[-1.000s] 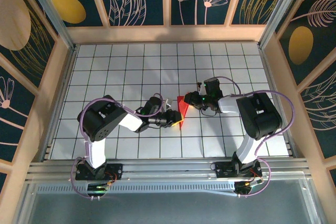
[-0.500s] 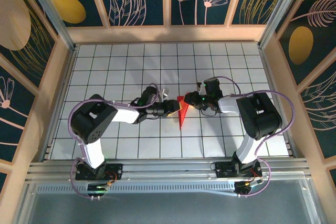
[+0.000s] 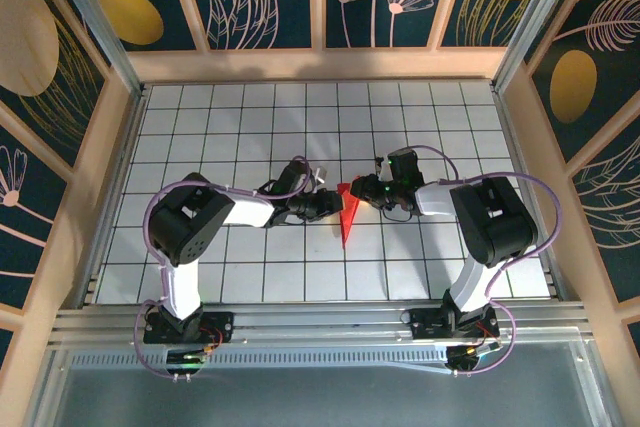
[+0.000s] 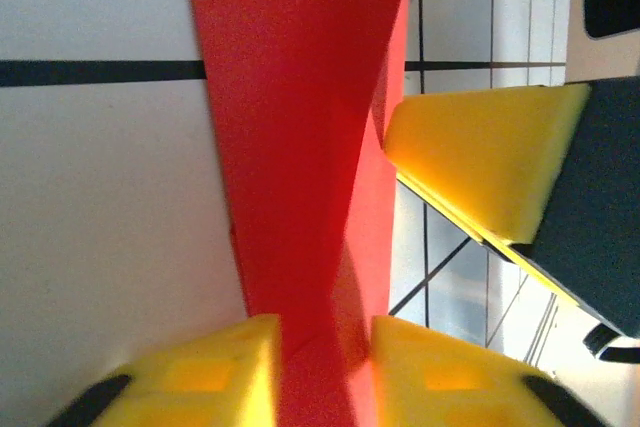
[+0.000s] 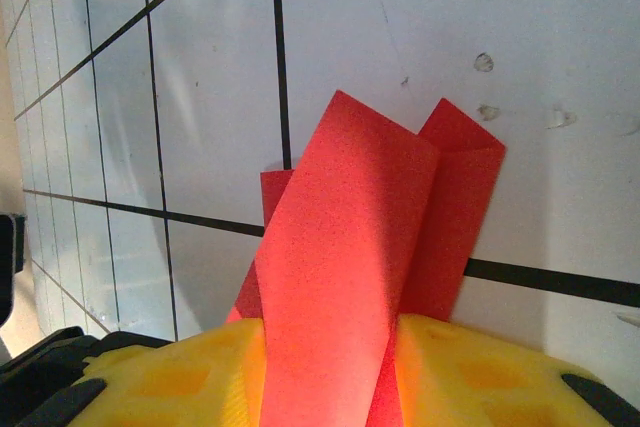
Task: Fold a paper plane with a square sheet of paper (fold left side to right side)
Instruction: Fold the wing for the fifth time at the center of the table.
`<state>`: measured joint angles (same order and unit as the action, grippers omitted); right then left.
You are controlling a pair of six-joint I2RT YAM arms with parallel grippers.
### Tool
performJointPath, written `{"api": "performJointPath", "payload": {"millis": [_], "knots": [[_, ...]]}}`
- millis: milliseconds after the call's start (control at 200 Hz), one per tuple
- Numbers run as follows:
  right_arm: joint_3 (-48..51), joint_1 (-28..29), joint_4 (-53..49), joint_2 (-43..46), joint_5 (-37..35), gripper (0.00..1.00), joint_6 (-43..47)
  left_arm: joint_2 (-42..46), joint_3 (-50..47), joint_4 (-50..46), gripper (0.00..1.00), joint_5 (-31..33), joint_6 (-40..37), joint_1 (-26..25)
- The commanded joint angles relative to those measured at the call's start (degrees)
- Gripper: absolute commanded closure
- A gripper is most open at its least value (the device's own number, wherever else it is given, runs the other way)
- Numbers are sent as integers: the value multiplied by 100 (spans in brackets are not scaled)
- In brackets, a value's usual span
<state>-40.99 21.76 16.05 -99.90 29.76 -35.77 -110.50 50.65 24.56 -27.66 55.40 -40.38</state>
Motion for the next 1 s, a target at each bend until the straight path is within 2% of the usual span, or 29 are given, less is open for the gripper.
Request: {"api": "performJointPath", "payload": {"millis": [0,215,310,560,996], "knots": [[48,117,-295,-329,-546,60,255,-124,202,-202,81,111,-154,13],[12,128,-352,-354,-576,60,306,-238,328,-144,94,67,-192,13],[5,128,-366,-350,-576,60,307,-243,339,-178,96,50,-211,13],[-23,150,-389,-362,-585,60,316,-356,362,-198,98,-18,-239,14],[-5,158,-436,-196,-599,59,325,-651,472,-570,99,320,-379,13]]}}
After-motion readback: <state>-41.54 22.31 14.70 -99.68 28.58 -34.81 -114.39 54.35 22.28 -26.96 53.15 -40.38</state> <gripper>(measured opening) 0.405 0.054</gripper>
